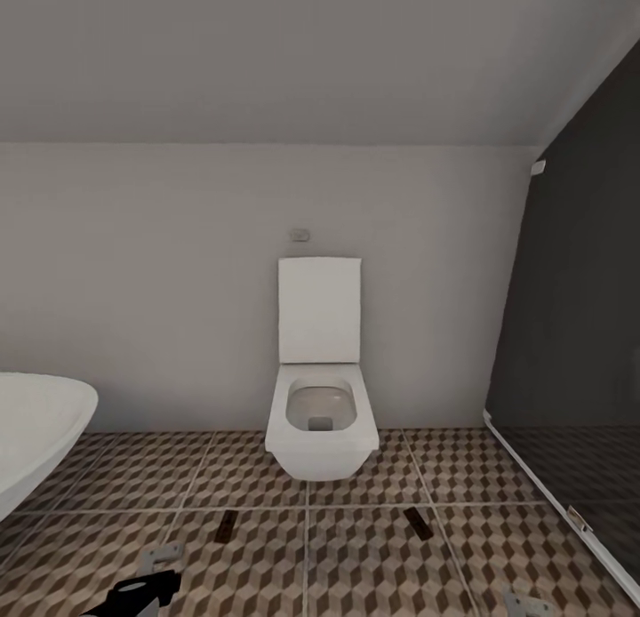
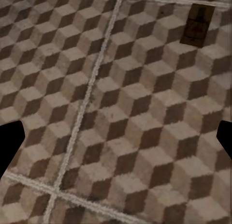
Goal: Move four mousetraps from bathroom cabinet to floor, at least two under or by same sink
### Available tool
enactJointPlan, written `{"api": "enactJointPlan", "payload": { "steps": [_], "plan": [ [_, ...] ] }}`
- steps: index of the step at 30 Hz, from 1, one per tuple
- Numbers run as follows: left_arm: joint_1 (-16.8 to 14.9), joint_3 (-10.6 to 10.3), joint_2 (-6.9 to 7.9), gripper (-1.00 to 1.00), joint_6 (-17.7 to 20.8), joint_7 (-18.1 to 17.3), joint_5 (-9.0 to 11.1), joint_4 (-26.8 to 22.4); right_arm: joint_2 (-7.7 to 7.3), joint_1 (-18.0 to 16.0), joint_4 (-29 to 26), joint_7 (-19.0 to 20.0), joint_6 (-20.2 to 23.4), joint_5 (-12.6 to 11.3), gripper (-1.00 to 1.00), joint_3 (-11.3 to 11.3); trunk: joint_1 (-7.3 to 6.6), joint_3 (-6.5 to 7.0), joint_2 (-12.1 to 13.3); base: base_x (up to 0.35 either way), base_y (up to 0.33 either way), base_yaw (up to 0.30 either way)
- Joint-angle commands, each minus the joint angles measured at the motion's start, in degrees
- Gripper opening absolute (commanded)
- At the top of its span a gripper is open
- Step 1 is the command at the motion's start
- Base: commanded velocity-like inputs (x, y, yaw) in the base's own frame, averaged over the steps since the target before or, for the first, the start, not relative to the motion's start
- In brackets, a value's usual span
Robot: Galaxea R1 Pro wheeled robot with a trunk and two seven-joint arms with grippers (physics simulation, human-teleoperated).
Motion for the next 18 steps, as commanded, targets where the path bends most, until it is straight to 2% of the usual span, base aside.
{"api": "enactJointPlan", "payload": {
  "steps": [1,4,12,18],
  "plan": [
    [0.0,-0.5,0.0,1.0,-0.2,0.1,0.5,0.0,0.02,-0.1,0.2,0.0,-0.3,-0.5,1.0,0.5,-0.04,0.17,0.0,0.0,0.0,0.0],
    [0.6,-0.5,-0.06,1.0,-0.1,0.1,0.5,0.2,0.02,0.9,0.2,0.0,-0.4,-0.5,1.0,0.5,-0.11,0.83,0.0,0.0,0.0,0.0],
    [3.3,-0.3,-0.24,1.0,0.0,-0.2,0.5,0.4,0.02,3.5,0.2,0.1,-0.4,-0.5,1.0,0.5,-1.87,2.27,3.2,0.0,0.0,0.0],
    [6.1,-0.2,-0.34,1.0,0.0,-2.2,0.6,0.5,0.09,5.9,0.2,0.1,-0.4,-0.5,1.0,0.5,-3.19,3.35,5.6,0.0,0.0,0.0]
  ]
}}
